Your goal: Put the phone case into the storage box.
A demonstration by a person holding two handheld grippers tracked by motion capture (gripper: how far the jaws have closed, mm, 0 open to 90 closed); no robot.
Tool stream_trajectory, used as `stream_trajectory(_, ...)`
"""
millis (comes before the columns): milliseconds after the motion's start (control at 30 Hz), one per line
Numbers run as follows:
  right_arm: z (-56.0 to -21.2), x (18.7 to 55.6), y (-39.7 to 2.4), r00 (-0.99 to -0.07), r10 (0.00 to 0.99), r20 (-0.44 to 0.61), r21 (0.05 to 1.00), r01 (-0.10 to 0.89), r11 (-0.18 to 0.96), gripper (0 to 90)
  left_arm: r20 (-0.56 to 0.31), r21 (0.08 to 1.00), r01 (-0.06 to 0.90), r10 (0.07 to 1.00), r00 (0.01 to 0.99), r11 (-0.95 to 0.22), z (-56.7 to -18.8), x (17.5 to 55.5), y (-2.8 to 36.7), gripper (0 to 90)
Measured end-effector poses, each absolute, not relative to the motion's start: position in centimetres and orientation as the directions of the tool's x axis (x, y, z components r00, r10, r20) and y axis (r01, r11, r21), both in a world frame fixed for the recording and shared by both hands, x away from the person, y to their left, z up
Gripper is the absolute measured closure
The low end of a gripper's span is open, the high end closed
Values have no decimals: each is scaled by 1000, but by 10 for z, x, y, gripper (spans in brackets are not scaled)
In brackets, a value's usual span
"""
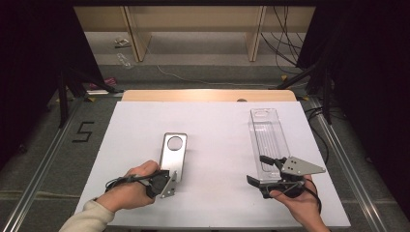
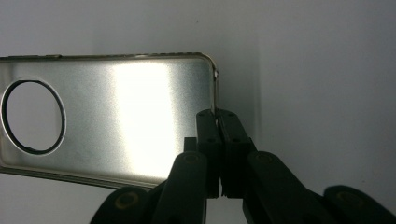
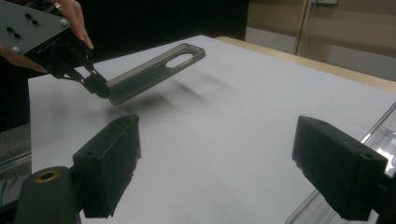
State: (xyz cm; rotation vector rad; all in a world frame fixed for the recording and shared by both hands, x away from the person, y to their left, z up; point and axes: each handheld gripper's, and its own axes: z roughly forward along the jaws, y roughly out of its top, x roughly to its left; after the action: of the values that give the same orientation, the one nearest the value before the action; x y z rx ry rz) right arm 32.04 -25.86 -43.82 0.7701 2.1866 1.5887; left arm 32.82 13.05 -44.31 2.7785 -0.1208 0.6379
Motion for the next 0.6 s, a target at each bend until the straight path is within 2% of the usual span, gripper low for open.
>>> stream_trajectory(600,-438,320,-258,-799,600,48,945,230,232,166,466,261,-192,-51,883,-946,-438,322,123,879)
